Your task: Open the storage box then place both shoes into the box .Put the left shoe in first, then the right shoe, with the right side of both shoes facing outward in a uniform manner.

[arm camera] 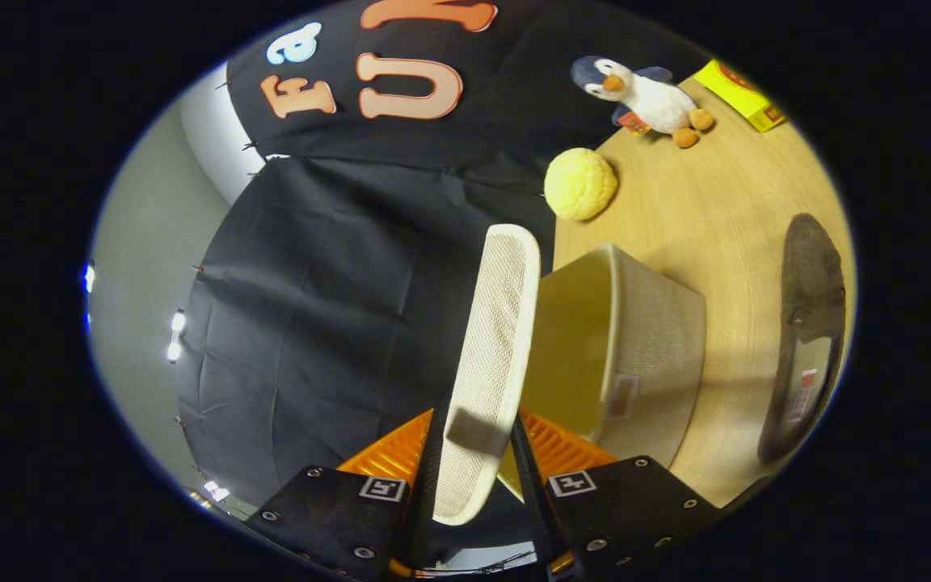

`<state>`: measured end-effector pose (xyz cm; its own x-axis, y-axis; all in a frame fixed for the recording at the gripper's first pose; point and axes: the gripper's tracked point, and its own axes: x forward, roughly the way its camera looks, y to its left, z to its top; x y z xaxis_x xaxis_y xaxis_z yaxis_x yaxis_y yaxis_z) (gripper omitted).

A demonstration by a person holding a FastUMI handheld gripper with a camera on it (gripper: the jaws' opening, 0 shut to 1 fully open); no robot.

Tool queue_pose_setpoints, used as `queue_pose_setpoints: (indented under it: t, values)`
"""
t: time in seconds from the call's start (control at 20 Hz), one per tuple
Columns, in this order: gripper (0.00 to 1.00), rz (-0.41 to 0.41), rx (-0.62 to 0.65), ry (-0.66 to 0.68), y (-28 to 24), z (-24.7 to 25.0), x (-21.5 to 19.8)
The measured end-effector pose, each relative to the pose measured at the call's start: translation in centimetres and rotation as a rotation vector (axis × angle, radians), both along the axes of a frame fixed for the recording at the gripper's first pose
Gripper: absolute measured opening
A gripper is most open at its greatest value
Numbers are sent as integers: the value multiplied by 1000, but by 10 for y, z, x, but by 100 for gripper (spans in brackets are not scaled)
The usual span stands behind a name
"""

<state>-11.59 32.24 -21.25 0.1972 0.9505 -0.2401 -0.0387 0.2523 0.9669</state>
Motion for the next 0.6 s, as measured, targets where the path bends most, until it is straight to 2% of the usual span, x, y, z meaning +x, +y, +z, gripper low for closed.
queue_pose_setpoints:
  t: [0.4,0.6]
  values:
    - [14,21,29,-116,45,60,12]
    - [14,56,35,-151,75,80,14]
